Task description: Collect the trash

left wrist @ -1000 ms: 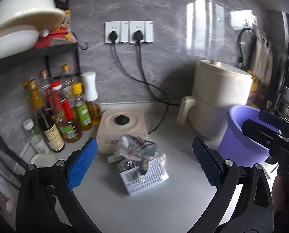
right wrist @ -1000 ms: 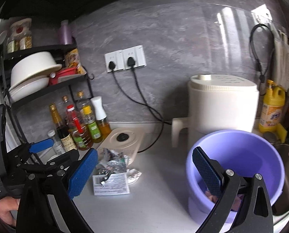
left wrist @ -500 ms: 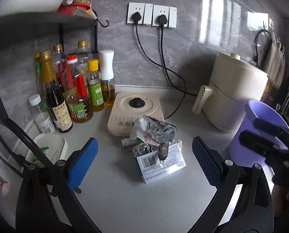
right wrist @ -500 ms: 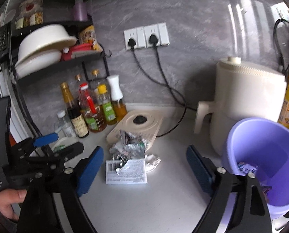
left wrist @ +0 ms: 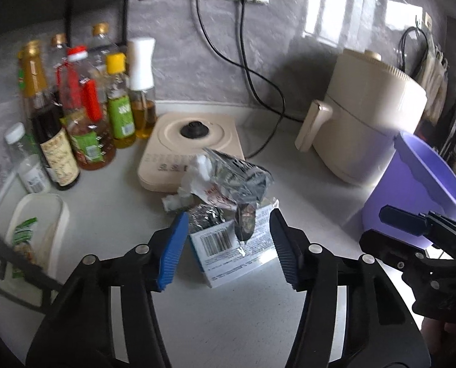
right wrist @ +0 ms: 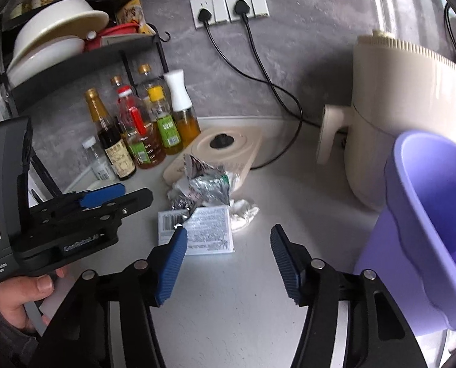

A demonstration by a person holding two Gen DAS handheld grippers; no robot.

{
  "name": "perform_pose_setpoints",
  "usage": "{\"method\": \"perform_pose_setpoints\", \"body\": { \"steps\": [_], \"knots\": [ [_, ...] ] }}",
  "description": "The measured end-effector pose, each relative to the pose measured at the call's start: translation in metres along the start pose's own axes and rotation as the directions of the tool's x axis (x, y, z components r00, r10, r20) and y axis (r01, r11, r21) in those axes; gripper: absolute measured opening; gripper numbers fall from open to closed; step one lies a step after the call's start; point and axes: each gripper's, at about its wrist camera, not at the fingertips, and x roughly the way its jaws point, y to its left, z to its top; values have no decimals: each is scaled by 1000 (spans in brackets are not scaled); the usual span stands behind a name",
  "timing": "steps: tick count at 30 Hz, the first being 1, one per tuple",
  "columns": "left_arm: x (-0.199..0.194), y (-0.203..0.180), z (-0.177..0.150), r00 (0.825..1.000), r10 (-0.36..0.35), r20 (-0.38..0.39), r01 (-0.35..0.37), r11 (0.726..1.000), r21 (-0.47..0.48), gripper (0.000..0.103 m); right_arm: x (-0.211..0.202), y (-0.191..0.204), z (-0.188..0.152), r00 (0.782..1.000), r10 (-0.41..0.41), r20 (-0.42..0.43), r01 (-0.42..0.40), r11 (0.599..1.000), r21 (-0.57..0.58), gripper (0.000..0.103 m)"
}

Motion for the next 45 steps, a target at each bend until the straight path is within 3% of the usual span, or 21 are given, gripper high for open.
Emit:
{"method": "perform_pose_setpoints", "body": {
  "steps": [11, 14, 16, 19, 32, 39, 45],
  "knots": [
    [55, -8, -12, 995, 4, -95, -1, 999, 38, 46, 10, -17, -9, 999, -19, -45, 21, 998, 51, 53],
    [62, -11, -13, 994, 10, -108, -5, 999, 50, 36, 11, -18, -9, 999, -19, -50, 22, 998, 54, 54],
    [66, -11, -14, 992, 19, -121, -12, 998, 60, 18, 12, -17, -9, 998, -19, -52, 22, 998, 51, 54],
    [67, -6, -13, 989, 36, -144, -30, 998, 48, 6, 14, -15, -7, 998, -14, -56, 17, 999, 46, 54],
    [20, 24, 13, 995, 91, -30, -91, 996, 11, 4, 35, -1, 0, 997, 23, -67, -22, 1000, 21, 54],
    [13, 37, 10, 993, 118, -26, -118, 993, 3, 4, 63, 12, -2, 990, 64, -125, -64, 998, 8, 55],
    [11, 46, 8, 990, 139, -29, -139, 990, -15, 4, 84, 26, -5, 984, 66, -165, -77, 995, -62, 82]
  ]
}}
